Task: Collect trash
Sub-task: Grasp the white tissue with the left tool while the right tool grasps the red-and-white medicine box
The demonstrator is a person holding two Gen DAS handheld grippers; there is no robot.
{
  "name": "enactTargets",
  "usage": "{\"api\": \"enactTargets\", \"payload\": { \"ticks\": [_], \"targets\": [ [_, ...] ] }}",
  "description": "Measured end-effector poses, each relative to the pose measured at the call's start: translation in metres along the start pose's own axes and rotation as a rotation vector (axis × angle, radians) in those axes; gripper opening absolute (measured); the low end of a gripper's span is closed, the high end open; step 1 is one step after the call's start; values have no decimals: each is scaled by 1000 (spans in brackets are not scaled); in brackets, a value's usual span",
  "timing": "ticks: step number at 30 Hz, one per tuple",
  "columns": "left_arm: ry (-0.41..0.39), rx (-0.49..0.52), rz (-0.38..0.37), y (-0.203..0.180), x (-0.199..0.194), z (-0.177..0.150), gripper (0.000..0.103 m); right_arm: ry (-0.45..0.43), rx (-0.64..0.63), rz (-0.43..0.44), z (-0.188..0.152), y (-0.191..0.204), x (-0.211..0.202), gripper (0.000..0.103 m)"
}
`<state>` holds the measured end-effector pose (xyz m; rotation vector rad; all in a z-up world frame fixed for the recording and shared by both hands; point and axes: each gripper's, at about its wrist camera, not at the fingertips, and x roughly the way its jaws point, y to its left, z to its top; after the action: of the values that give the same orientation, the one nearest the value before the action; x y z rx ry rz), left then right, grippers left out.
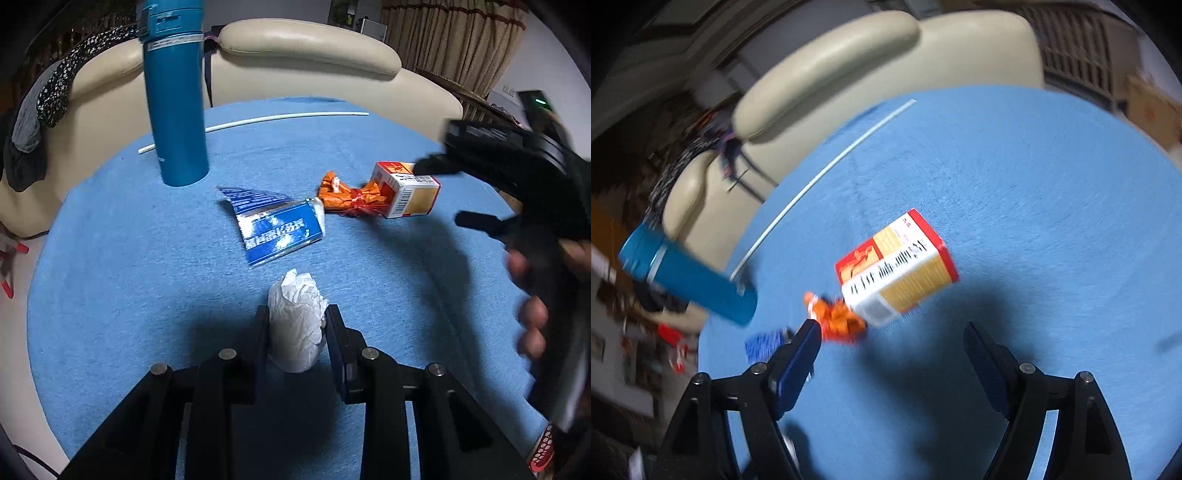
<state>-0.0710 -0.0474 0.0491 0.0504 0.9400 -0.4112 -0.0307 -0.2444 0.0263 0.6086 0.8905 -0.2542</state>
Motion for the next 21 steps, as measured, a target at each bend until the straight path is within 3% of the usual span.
{"api": "enactTargets", "payload": {
  "ticks": [3,7,16,21],
  "targets": [
    [4,-9,5,7,-2,-2,31,-29,-18,-62,10,17,19,82],
    [2,-19,5,14,-3,-2,31,10,-119,-157,7,29,40,82],
    [0,-17,-20,10,1,-3,31,-27,44,-239,13,-92,-11,82],
    [0,-6,-20,4,1,-2,31,-53,36,-224,19,-97,-22,82]
  ]
}}
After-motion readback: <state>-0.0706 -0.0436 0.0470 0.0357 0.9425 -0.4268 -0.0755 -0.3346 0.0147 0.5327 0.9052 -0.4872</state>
